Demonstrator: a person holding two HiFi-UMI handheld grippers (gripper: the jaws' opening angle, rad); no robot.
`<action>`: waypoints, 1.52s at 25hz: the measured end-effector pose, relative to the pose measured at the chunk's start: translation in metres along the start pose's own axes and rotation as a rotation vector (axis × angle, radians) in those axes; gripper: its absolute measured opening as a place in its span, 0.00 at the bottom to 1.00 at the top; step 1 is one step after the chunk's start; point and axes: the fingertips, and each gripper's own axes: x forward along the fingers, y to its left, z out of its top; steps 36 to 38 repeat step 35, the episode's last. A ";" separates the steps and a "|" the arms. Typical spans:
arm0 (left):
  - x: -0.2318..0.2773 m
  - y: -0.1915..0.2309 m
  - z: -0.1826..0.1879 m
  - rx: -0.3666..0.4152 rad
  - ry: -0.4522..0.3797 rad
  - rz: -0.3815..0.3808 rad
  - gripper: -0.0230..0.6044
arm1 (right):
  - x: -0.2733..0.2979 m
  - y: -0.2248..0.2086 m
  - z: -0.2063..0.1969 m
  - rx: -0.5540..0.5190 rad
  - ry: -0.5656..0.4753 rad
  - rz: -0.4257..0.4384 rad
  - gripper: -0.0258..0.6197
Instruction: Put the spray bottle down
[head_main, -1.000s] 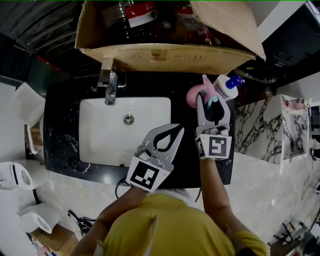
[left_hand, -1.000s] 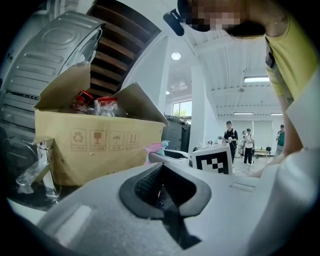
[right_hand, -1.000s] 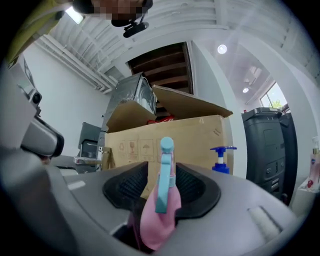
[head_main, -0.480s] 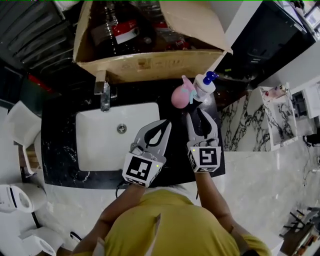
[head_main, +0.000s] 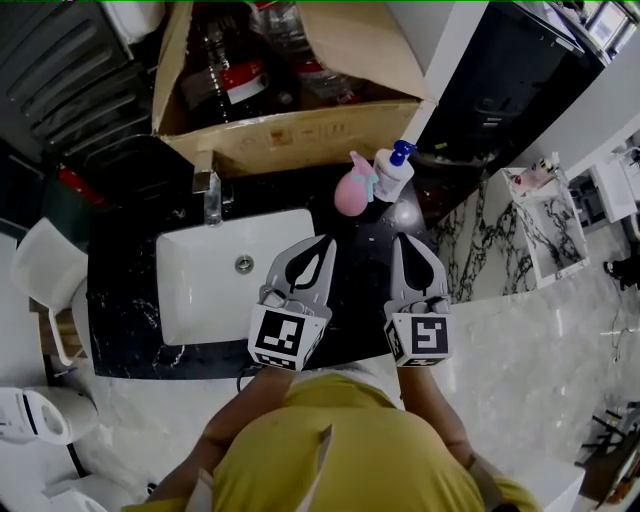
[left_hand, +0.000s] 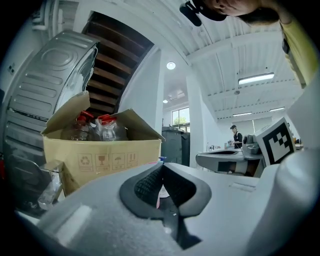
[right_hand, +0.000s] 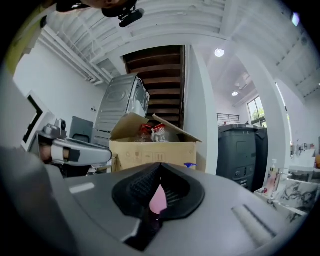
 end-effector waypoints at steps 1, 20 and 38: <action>-0.002 -0.001 0.003 0.003 -0.003 0.001 0.04 | -0.005 0.000 0.005 0.007 -0.005 -0.006 0.04; -0.027 -0.014 0.037 0.033 -0.053 0.026 0.04 | -0.036 0.024 0.051 0.029 -0.084 0.016 0.04; -0.016 -0.017 0.034 0.035 -0.061 0.044 0.04 | -0.027 0.010 0.037 0.028 -0.076 0.048 0.04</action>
